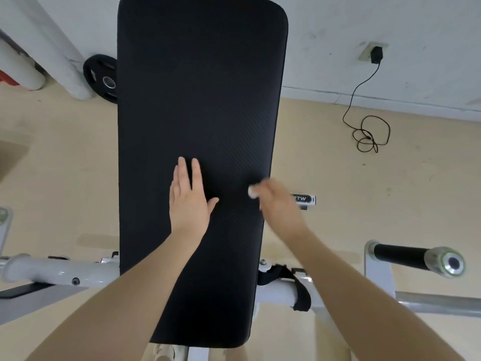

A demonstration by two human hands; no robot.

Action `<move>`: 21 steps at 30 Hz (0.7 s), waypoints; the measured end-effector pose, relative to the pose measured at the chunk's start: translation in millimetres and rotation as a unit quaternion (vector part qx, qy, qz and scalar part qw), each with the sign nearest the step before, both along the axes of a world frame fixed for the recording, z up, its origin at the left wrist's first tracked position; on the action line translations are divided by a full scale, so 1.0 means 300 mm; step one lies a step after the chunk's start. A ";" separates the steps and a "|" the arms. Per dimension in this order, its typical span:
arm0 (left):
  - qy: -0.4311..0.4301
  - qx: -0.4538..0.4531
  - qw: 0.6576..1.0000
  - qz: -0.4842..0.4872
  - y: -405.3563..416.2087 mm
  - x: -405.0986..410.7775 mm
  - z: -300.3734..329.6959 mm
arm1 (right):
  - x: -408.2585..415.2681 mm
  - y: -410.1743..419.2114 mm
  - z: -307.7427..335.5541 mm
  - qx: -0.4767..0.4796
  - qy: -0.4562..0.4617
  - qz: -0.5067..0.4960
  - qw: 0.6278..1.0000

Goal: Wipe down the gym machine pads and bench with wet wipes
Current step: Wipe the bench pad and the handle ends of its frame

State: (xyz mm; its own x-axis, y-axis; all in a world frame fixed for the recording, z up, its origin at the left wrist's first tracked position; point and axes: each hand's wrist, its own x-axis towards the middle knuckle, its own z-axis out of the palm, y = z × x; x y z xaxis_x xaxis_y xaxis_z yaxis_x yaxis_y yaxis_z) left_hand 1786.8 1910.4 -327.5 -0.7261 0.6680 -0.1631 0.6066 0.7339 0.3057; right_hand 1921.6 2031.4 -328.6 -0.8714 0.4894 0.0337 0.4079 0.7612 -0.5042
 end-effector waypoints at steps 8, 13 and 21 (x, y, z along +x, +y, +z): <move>0.022 -0.045 0.999 -0.019 -0.153 -0.055 -0.023 | -0.119 -0.036 -0.080 0.018 0.051 -0.097 0.994; 0.009 -0.050 0.998 -0.024 -0.195 -0.070 -0.014 | 0.071 -0.252 -0.180 0.021 -0.057 0.031 0.998; 0.027 -0.103 0.994 -0.023 -0.276 -0.129 -0.017 | -0.181 -0.058 0.014 0.034 0.055 -0.079 0.995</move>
State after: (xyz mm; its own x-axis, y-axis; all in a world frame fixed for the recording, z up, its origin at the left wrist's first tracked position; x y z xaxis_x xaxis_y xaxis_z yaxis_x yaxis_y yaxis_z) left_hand 1748.1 1827.6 -332.6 -0.7062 0.6580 -0.2615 0.6529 0.7481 0.1191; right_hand 1867.5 2013.9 -324.4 -0.7736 0.6126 0.1618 0.4703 0.7263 -0.5013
